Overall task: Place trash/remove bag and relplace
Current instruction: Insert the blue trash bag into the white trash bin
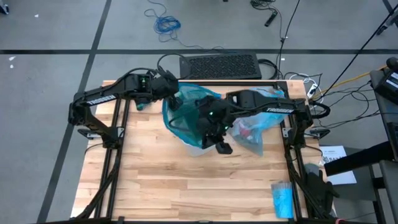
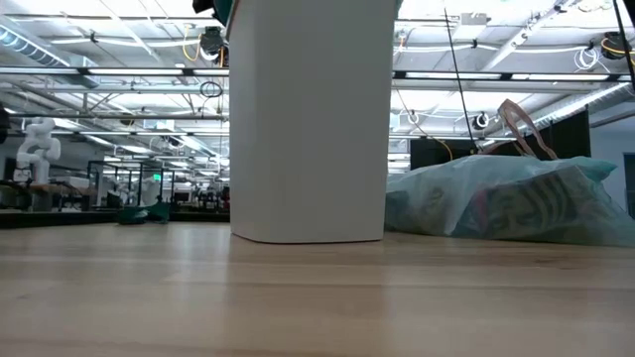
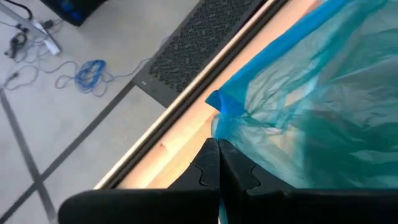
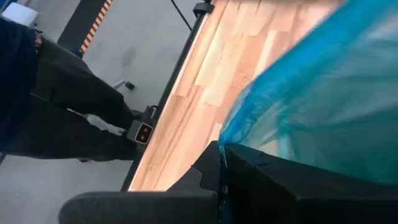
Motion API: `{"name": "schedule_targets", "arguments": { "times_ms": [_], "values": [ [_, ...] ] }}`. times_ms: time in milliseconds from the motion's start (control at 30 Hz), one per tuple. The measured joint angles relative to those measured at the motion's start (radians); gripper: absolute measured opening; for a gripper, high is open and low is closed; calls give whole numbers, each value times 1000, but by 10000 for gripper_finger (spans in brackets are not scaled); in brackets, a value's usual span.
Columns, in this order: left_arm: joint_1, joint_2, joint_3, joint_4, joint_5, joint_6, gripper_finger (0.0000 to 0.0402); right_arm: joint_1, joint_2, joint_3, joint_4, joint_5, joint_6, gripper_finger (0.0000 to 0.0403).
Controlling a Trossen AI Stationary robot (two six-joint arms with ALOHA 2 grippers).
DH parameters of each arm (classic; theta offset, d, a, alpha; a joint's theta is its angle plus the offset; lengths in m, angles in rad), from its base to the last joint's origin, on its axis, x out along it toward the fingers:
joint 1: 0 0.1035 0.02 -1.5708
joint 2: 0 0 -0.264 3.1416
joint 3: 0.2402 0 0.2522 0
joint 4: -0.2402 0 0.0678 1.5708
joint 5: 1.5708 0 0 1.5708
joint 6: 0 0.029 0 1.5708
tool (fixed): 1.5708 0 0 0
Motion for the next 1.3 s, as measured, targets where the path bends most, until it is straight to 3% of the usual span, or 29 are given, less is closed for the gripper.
{"name": "schedule_targets", "arguments": {
  "times_ms": [167,433,600,933,1300],
  "values": [
    [7,-1,-21,-6,1,7,0,21,30,0,17,106,19,0],
    [7,-70,-214,103,68,-38,0,53,76,1,26,338,43,0],
    [9,-105,-262,143,72,-61,0,57,102,4,25,443,59,1],
    [36,-144,-311,132,90,-45,0,54,106,-60,71,554,127,1],
    [30,-214,-314,157,70,-42,0,60,104,-75,105,549,178,0]
  ]
}}
